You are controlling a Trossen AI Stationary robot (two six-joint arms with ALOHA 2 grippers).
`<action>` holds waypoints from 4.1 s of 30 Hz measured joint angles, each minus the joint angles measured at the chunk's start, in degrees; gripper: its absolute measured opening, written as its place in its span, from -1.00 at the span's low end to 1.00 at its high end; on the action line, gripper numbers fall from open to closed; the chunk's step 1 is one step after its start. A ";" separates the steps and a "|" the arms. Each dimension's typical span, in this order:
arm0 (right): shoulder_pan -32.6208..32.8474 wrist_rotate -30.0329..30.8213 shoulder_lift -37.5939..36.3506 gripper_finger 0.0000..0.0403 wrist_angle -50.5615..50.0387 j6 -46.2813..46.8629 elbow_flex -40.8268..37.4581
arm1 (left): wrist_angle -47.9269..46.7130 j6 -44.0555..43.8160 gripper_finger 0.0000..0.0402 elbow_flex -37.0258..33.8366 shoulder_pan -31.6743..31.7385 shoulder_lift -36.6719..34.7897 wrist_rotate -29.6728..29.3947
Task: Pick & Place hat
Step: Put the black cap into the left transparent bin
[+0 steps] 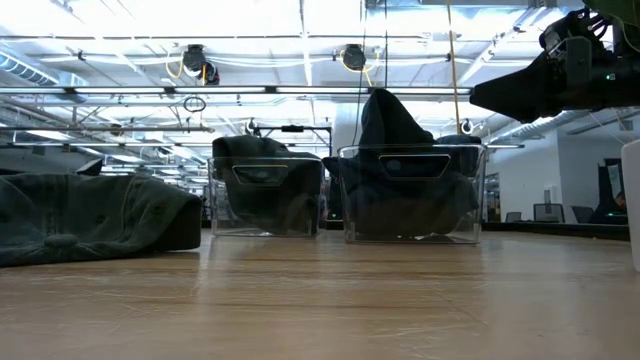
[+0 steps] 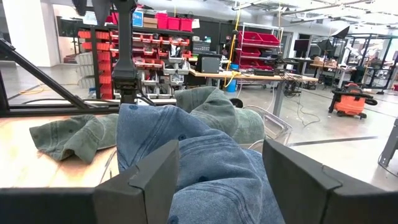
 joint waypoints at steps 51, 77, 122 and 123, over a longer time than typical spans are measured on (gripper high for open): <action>0.00 0.00 0.00 0.10 -0.02 0.00 0.02 | 23.49 0.77 0.26 -41.65 -10.76 10.83 1.92; -0.01 0.00 0.01 0.10 -0.02 0.00 0.01 | 25.94 4.37 -0.91 -42.55 -10.98 14.59 0.22; 0.00 0.00 0.01 0.10 -0.01 0.00 0.01 | 3.90 45.98 -0.97 -10.20 -13.19 4.47 -7.30; -0.01 0.00 0.02 0.10 -0.02 0.00 0.02 | 3.35 46.87 -0.98 -10.20 -13.53 4.47 -7.86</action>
